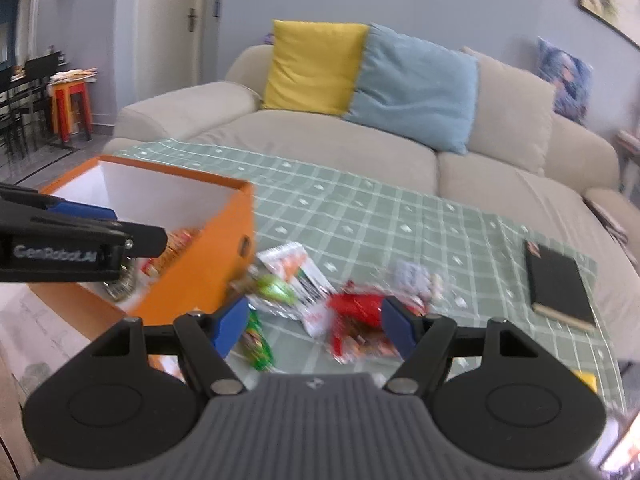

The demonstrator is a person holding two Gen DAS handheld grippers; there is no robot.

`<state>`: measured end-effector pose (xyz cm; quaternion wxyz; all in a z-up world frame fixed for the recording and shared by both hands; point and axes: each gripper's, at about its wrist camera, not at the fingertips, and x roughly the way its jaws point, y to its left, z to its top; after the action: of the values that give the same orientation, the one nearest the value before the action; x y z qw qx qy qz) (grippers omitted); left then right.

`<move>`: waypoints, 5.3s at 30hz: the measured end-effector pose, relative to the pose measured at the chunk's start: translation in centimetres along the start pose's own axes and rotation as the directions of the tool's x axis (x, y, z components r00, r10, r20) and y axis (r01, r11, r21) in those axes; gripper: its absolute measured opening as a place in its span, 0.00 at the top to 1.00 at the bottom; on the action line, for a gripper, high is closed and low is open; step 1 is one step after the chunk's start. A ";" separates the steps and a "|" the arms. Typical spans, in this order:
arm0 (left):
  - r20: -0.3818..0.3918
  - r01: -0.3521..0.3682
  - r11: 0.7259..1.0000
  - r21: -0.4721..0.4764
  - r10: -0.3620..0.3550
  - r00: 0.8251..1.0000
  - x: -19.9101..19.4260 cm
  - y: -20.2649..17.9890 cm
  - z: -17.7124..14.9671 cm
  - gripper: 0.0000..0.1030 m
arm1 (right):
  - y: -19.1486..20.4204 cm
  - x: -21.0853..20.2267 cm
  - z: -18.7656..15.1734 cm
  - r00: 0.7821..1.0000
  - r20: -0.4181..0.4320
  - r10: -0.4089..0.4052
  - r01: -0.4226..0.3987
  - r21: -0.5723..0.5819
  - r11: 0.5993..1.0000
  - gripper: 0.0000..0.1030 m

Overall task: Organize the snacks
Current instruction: 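Grasp the clear green-snack packet with the left gripper while the right gripper grasps the red cartoon bag, then lift both held packets and carry them over the orange box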

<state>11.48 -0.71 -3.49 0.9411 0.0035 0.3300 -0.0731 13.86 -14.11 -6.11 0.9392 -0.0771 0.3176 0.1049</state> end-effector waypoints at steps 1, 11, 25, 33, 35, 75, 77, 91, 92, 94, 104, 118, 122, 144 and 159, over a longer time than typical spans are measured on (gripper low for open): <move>-0.006 0.010 1.000 0.013 -0.010 1.000 0.1 -0.8 -0.2 0.39 | -0.5 0.0 -0.5 1.000 -0.010 -0.011 0.011 0.007 1.000 0.31; -0.110 0.065 0.994 0.083 -0.056 0.992 2.5 -4.6 -2.0 0.39 | -4.6 1.3 -4.2 0.994 -0.084 -0.071 0.077 0.064 0.995 0.31; -0.215 0.054 0.901 0.430 0.044 0.976 9.4 -7.3 1.1 0.38 | -5.3 6.6 -4.1 0.996 -0.077 -0.051 0.040 -0.134 0.990 0.31; -0.351 0.133 0.844 0.520 0.069 0.934 14.2 -7.0 1.9 0.31 | -5.1 10.8 -2.9 0.998 -0.055 -0.040 0.024 -0.263 0.964 0.31; -0.356 0.133 0.824 0.550 0.088 0.930 15.0 -7.1 2.0 0.30 | -5.0 12.1 -2.8 0.998 -0.058 -0.035 0.016 -0.300 0.954 0.31; -0.320 0.149 0.951 0.272 -0.057 0.946 10.9 -7.6 -2.2 0.65 | -4.8 5.5 -6.9 0.985 -0.158 -0.071 0.057 -0.088 0.994 0.56; -0.300 0.142 0.958 0.247 -0.064 0.952 10.1 -7.3 -2.2 0.65 | -4.9 4.8 -6.8 0.986 -0.147 -0.079 0.069 -0.073 0.995 0.56; -0.257 0.192 0.975 0.113 -0.158 0.953 5.0 -6.1 -3.6 0.65 | -3.9 -0.3 -6.4 0.995 -0.091 -0.050 0.051 0.004 0.999 0.66; -0.258 0.201 0.974 0.104 -0.169 0.951 4.9 -6.1 -3.8 0.65 | -4.0 -0.7 -6.3 0.995 -0.091 -0.034 0.037 0.030 0.999 0.66; -0.262 0.214 0.972 0.095 -0.183 0.948 4.5 -6.1 -4.2 0.65 | -4.5 -1.3 -6.3 0.994 -0.106 0.007 0.003 0.094 0.996 0.66; -0.324 0.235 0.972 0.034 -0.211 0.922 5.2 -5.2 -7.0 0.65 | -5.8 -1.4 -7.1 0.975 -0.166 0.146 -0.090 0.306 0.948 0.65; -0.345 0.234 0.972 0.005 -0.218 0.913 5.7 -5.0 -7.0 0.65 | -5.5 2.6 -6.1 0.964 -0.199 0.175 -0.138 0.186 0.973 0.62; -0.344 0.233 0.973 0.003 -0.218 0.913 5.8 -5.0 -6.9 0.65 | -5.5 2.5 -6.2 0.963 -0.193 0.190 -0.148 0.214 0.965 0.73; -0.065 0.203 0.970 -0.137 -0.213 0.975 -1.5 -0.1 0.2 0.65 | -3.8 -3.7 0.3 0.985 0.040 0.167 -0.172 0.234 0.957 0.77; -0.025 -0.006 0.977 -0.213 0.000 1.000 -2.6 10.0 3.9 0.65 | 3.9 -2.2 8.2 0.931 0.123 0.342 -0.357 0.123 0.926 0.77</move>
<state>13.30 9.30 0.78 0.9320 -0.0960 0.3478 -0.0359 15.93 -8.92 1.39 0.9232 0.0538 0.2858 0.2514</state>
